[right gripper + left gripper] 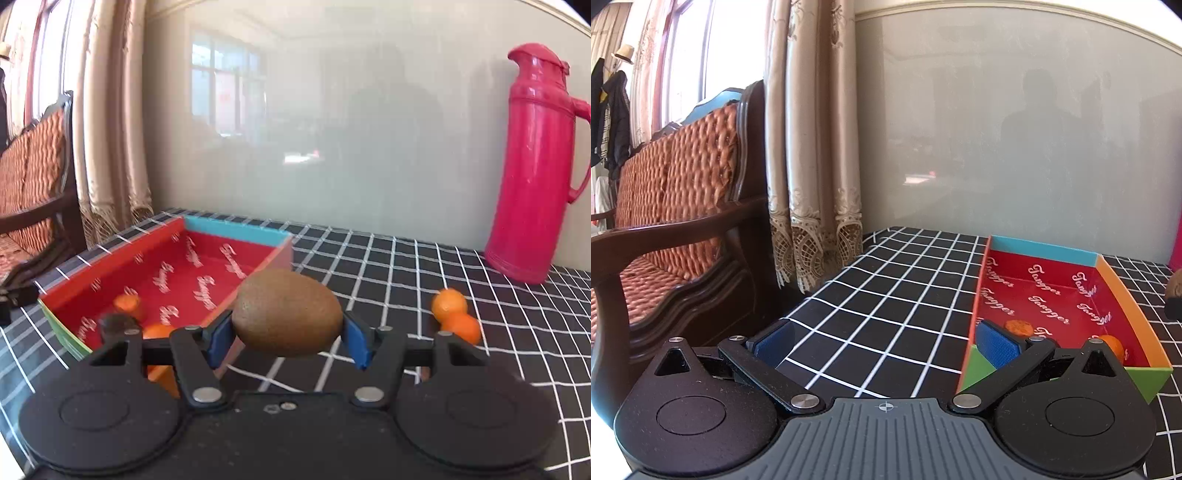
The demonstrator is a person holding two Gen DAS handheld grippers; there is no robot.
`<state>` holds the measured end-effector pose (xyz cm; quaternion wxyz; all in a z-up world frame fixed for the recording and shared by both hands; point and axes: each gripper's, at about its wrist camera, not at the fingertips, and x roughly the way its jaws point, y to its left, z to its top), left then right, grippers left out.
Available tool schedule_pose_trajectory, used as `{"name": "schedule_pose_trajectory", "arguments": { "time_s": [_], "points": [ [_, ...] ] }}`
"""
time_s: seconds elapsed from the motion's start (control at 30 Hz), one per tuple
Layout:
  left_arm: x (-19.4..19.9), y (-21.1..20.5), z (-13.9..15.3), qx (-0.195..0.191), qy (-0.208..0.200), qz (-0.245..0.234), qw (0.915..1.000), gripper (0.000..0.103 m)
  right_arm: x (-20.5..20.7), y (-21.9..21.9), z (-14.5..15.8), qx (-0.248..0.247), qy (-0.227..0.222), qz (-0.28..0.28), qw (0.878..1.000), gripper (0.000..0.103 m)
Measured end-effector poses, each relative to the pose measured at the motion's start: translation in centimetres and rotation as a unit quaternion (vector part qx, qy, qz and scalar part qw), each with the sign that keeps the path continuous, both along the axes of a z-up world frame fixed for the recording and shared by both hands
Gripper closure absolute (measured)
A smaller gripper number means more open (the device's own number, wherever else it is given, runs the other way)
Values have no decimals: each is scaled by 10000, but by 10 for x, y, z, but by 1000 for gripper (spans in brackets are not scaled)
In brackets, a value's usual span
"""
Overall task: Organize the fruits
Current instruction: 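Carry the kiwi with the right gripper into the box and release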
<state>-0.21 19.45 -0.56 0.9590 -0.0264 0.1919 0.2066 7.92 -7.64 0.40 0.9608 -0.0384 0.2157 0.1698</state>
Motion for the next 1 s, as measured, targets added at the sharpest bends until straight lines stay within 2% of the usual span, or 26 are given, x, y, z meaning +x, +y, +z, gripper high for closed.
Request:
{"name": "schedule_pose_trajectory", "arguments": {
  "time_s": [0.13,0.37,0.53,0.6,0.67,0.7,0.73,0.93,1.0],
  "points": [
    [-4,10,0,45,56,103,9999,0,3,25,5,117,-143,150,9997,42],
    [-16,35,-4,55,177,293,9994,0,11,70,-3,-17,-59,444,9990,42],
    [-18,46,-5,-38,183,394,9990,0,13,85,-16,-212,181,507,9983,41],
    [-18,45,-5,-48,155,377,9992,0,8,84,-16,-223,97,490,9985,41],
    [-17,42,-5,-64,125,343,9993,0,4,82,-12,-213,-96,456,9987,36],
    [-16,40,-5,-66,118,321,9994,0,1,79,-9,-221,-201,406,9987,24],
    [-15,39,-4,-60,113,296,9995,0,-1,76,-8,-237,-292,376,9986,19],
    [-10,22,-1,-64,56,94,9999,0,-4,50,-1,-170,-417,115,9989,19],
    [-7,15,0,-96,63,14,9999,0,-5,36,2,-116,-559,-237,9981,14]
  ]
}}
